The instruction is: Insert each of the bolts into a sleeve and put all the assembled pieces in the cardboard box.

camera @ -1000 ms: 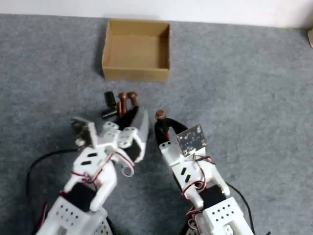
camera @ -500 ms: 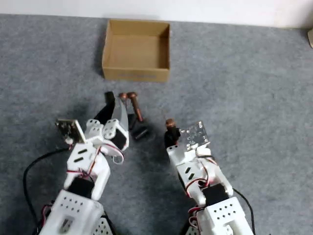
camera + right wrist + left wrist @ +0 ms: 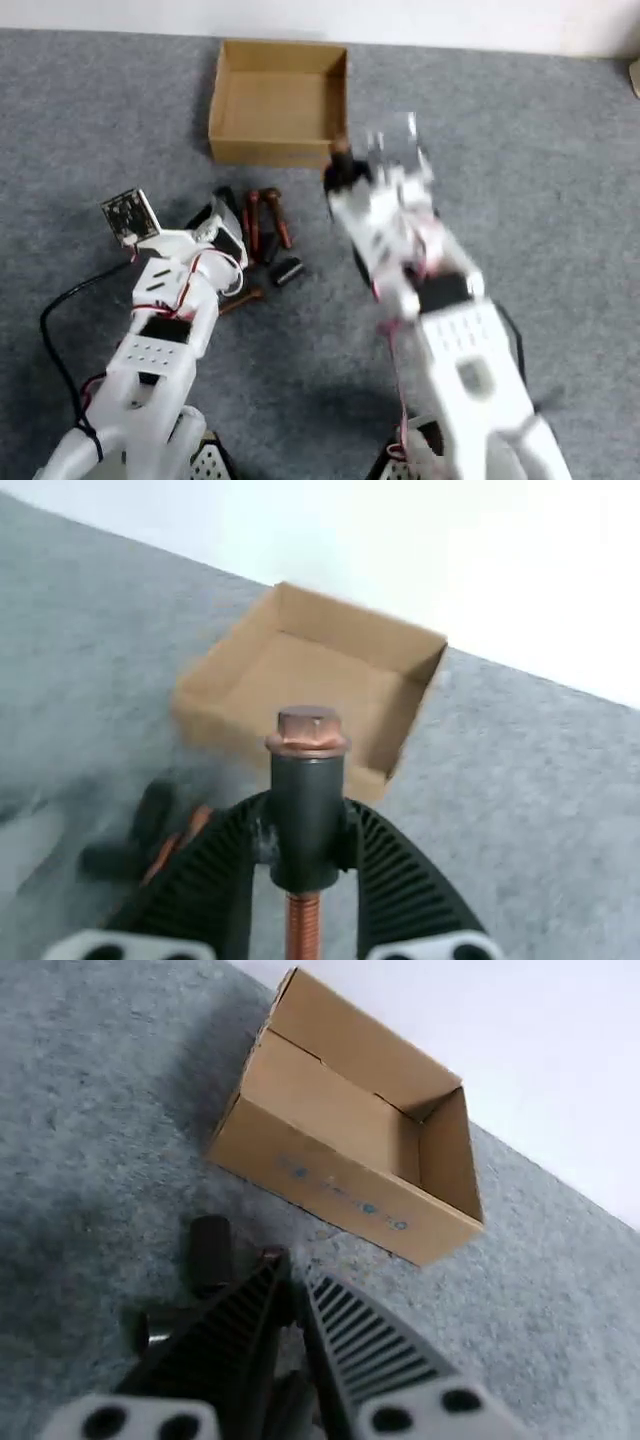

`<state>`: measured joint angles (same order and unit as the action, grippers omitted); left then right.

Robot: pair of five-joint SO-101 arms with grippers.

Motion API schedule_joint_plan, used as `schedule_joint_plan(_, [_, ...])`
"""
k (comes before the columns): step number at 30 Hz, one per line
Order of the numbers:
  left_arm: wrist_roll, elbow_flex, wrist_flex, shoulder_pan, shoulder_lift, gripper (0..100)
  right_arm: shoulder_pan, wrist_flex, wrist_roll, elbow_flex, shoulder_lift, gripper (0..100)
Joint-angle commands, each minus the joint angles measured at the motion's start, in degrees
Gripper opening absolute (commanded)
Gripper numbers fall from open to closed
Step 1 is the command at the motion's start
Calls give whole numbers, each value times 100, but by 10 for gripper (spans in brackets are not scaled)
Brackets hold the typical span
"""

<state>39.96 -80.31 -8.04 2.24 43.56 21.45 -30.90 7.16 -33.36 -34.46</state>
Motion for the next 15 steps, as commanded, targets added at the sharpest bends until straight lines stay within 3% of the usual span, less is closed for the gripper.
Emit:
schedule_joint_plan(1, [18, 321, -132, -75, -22, 7, -418, -312, 53, 2545, 1666, 4])
schedule_joint_plan(15, [0, 330, -132, -48, -22, 7, -787, -1675, 53, 8743, 7152, 4])
